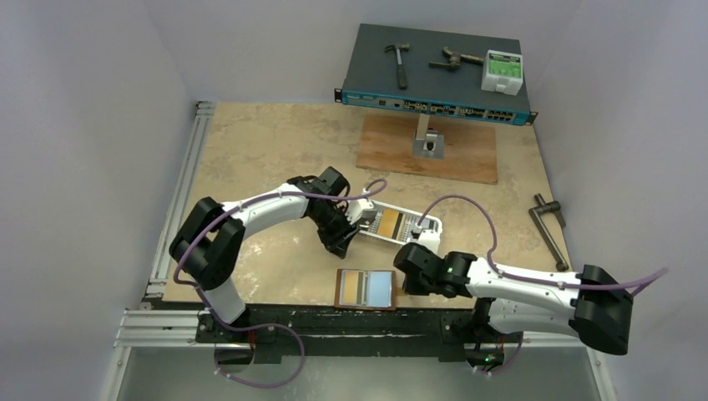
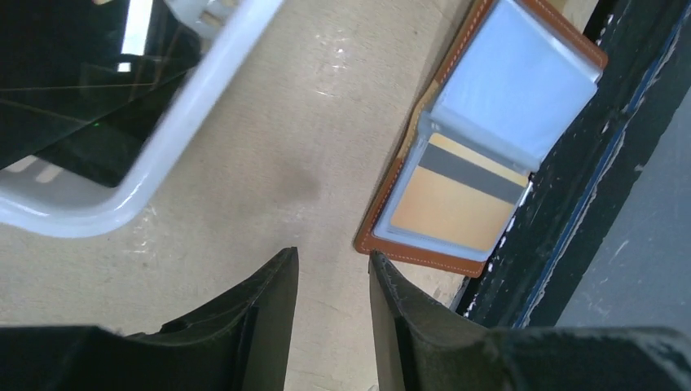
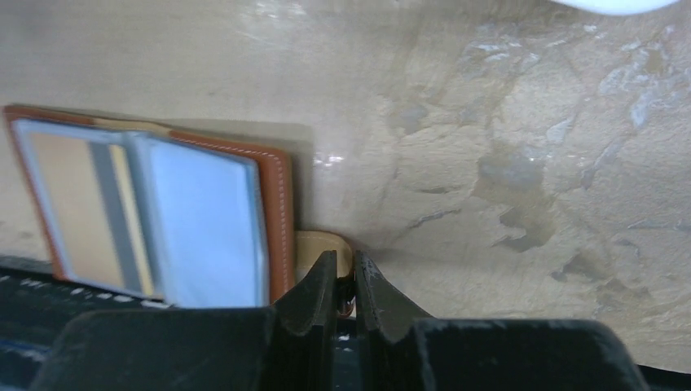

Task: Put the credit cards into the card holder
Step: Close the card holder at the center of the board.

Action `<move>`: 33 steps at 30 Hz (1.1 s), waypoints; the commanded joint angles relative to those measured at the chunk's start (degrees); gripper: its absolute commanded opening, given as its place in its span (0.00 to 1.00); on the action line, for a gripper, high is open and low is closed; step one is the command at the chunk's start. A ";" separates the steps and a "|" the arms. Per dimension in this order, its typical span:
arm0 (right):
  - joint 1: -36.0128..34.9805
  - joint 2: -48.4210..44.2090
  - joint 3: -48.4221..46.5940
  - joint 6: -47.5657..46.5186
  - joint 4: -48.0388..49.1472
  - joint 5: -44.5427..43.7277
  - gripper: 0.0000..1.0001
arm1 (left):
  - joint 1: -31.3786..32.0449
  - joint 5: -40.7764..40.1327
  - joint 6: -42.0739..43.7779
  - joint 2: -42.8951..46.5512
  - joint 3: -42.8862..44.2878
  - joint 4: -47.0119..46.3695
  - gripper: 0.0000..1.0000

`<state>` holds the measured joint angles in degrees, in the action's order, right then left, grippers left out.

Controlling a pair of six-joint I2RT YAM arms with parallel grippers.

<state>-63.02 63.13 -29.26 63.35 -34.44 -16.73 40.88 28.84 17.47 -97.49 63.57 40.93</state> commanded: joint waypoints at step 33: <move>-4.82 15.03 -19.13 -23.38 19.91 16.50 0.00 | -22.59 25.88 -2.77 9.73 -5.36 -10.02 0.51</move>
<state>-66.61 74.13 -48.25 41.08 -20.60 -3.07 19.42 52.12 12.99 -91.94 58.26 30.65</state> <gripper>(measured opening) 0.076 0.511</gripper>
